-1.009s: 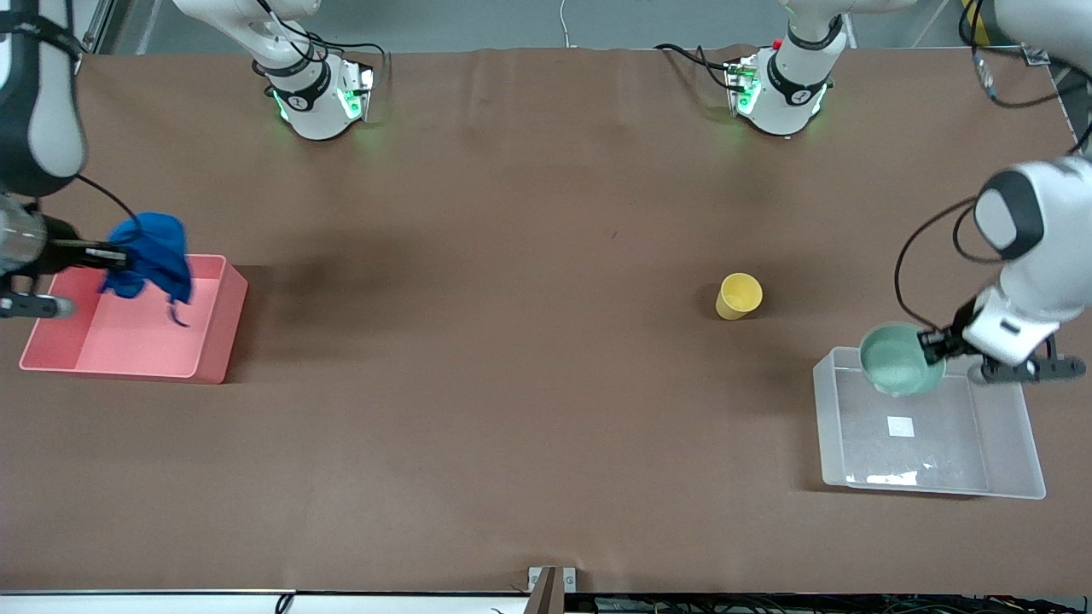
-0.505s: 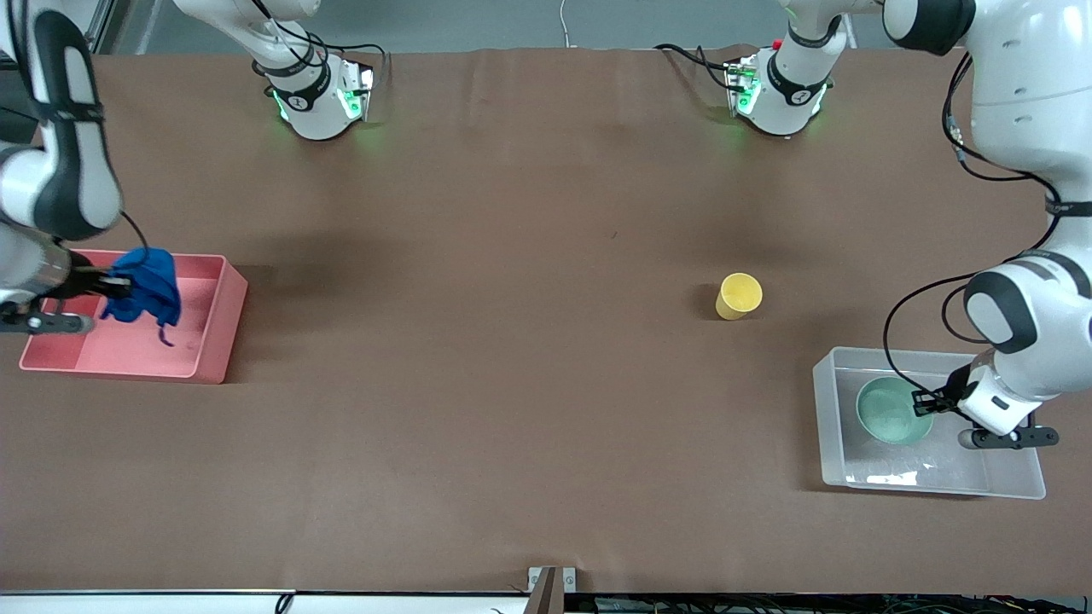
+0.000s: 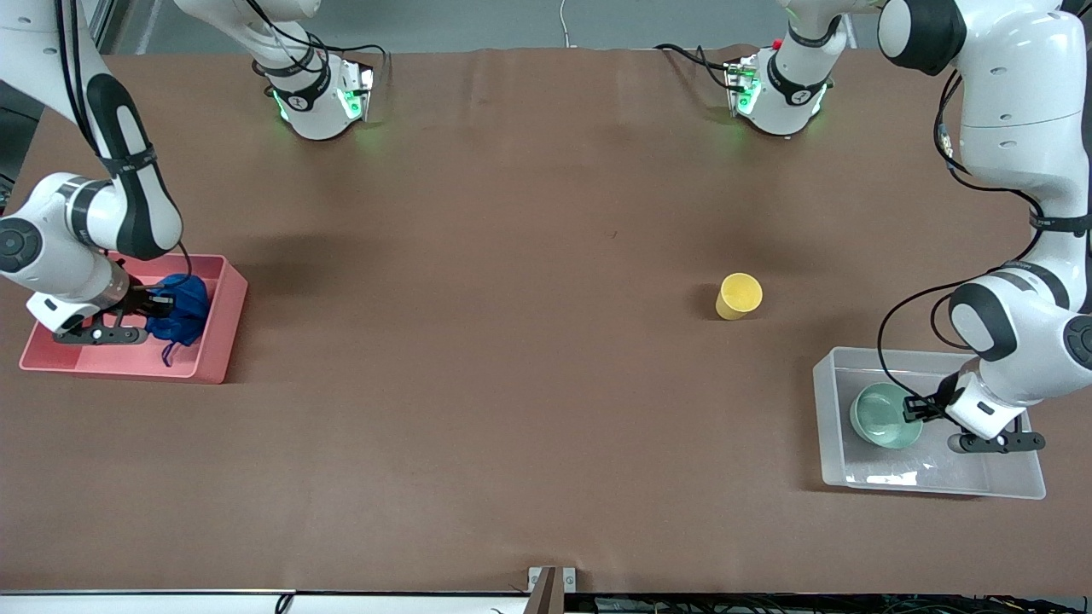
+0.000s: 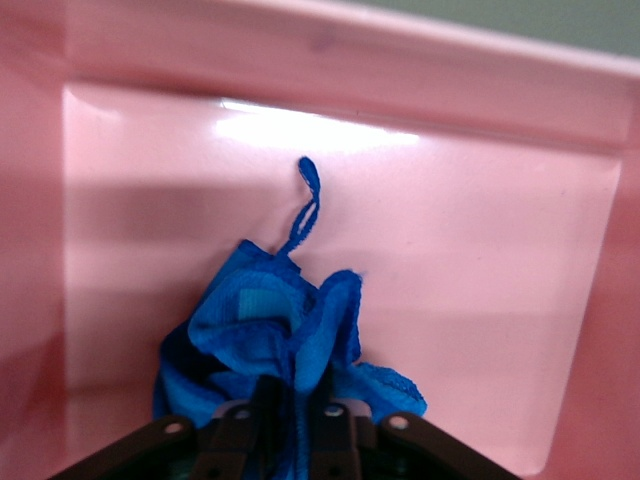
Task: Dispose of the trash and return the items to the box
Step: 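Release the cloth in the bin while the left gripper releases the bowl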
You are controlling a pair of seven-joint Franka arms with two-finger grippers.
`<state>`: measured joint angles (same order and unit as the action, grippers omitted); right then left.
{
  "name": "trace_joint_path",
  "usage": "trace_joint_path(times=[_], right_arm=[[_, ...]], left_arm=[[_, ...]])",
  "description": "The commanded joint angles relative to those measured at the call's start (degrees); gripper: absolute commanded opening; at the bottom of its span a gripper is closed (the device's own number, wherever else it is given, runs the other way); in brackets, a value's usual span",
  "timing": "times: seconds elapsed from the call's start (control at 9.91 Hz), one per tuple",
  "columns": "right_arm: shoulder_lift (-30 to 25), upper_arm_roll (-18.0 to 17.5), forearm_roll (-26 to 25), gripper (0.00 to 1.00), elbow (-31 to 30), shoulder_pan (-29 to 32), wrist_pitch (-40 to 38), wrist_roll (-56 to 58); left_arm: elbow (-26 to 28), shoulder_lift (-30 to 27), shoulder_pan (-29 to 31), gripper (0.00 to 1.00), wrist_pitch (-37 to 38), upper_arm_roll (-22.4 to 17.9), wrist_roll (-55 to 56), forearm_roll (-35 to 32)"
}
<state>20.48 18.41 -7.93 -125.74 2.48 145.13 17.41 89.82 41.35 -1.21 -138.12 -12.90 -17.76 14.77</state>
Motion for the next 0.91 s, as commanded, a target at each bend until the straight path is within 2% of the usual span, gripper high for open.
trace_joint_path(times=[0.0,0.2,0.3,0.4,0.5,0.61,0.81], right_arm=[[-0.53,-0.30,-0.33,1.00,-1.00,0.78,1.21,1.49],[-3.41,-0.57,-0.16,1.00,-0.65,0.51,-0.80,1.22],[-7.70,-0.66,2.02,1.00,0.83,0.25,-6.38,0.96],[-10.35,-0.92,8.05,1.00,3.72,-0.27,-12.87,0.79],[-11.42,-1.18,10.89,1.00,8.10,-0.45,-19.55,-0.26],[-12.13,-3.10,11.01,1.00,13.80,-0.02,-27.01,-4.53],[-14.49,-7.40,11.01,1.00,22.78,1.47,-39.86,-12.01]], left_arm=[[1.14,-6.07,-0.55,1.00,2.74,-0.02,-0.87,0.08],[5.68,-15.99,-1.08,1.00,9.86,1.90,0.00,-2.02],[11.54,-22.31,-0.99,1.00,10.58,3.74,1.57,-4.72],[17.60,-27.59,-0.99,1.00,10.50,6.46,3.85,-7.01],[23.67,-32.34,-0.90,1.00,10.50,9.01,7.01,-8.69],[29.21,-36.04,-0.90,1.00,10.41,10.69,8.34,-9.66],[35.57,-37.05,-0.90,1.00,9.63,15.25,8.70,-9.67]])
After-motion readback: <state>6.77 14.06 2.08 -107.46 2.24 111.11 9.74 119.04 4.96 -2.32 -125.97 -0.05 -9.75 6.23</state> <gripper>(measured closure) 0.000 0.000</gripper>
